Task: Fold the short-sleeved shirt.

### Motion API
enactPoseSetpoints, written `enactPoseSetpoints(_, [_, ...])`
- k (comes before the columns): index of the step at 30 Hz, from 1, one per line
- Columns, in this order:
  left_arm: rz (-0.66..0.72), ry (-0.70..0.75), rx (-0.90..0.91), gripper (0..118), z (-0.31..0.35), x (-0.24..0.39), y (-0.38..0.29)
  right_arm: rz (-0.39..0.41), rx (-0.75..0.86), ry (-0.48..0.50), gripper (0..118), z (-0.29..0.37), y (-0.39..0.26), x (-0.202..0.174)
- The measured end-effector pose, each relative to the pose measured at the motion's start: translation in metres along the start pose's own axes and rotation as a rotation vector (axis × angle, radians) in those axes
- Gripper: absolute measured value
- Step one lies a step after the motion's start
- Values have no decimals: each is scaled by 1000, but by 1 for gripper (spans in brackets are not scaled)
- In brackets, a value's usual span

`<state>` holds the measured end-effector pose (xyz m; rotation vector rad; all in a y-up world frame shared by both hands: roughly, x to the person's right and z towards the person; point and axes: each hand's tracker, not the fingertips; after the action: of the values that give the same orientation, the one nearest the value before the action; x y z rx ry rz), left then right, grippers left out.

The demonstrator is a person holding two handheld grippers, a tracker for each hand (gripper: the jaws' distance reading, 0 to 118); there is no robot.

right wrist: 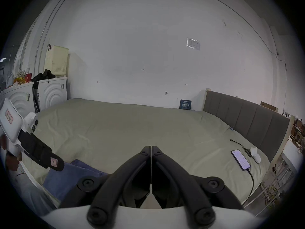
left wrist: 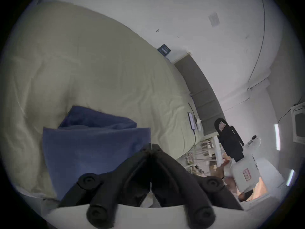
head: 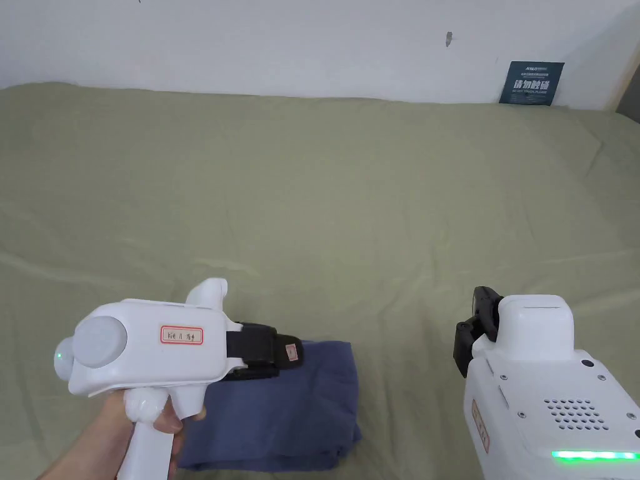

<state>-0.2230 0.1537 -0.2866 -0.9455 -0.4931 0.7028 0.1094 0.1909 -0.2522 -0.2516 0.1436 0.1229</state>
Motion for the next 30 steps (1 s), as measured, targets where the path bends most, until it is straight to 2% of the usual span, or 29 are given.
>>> enactPoseSetpoints(2, [49, -64, -45, 0, -15, -4, -13, 7, -12, 0, 1, -2, -3, -2])
enactPoseSetpoints(3, [131, -119, -103, 0, -25, -6, -19, 9, -18, 2, 1, -2, -4, -2])
enactPoseSetpoints(6, [145, -158, -188, 0, -59, -32, -25, 23, -38, -4, 1, -2, -9, -2])
enactPoseSetpoints(7, [111, -165, -187, 0, -69, -40, -28, 25, -46, -5, 1, -3, -11, -1])
enactPoseSetpoints(10, [77, -47, -190, 0, -86, -51, -41, 27, -72, -10, 1, -4, -17, 2])
enactPoseSetpoints(13, [111, -93, -171, 0, -83, -56, -40, 13, -103, 2, 1, -6, -23, 6])
enactPoseSetpoints(15, [86, -67, -158, 0, -74, -49, -37, 2, -117, 19, 1, -7, -25, 6])
enactPoseSetpoints(16, [55, -60, -149, 0, -65, -45, -34, -22, -132, 60, 1, -8, -26, 5])
enactPoseSetpoints(18, [29, -72, -115, 0, -43, -34, -28, -97, -183, 211, 1, -14, -26, 4])
enactPoseSetpoints(19, [21, -70, -93, 0, -28, -32, -24, -161, -238, 319, 1, -20, -26, 3])
enactPoseSetpoints(21, [-18, -56, -40, 0, -1, -30, -15, -359, -395, 598, 1, -38, -29, 2])
enactPoseSetpoints(22, [-34, -19, -14, 0, 15, -30, -11, -459, -449, 702, 1, -50, -36, -3])
enactPoseSetpoints(23, [-58, 9, 9, 0, 28, -32, -9, -502, -487, 777, 1, -60, -44, -9])
enactPoseSetpoints(25, [-72, 71, 28, 0, 49, -35, -8, -529, -580, 885, 1, -79, -58, -21])
enactPoseSetpoints(27, [-61, 119, 32, 0, 65, -47, -9, -501, -639, 917, 1, -96, -72, -34])
enactPoseSetpoints(30, [-23, 173, 24, 0, 79, -70, -9, -578, -764, 981, 1, -124, -98, -44])
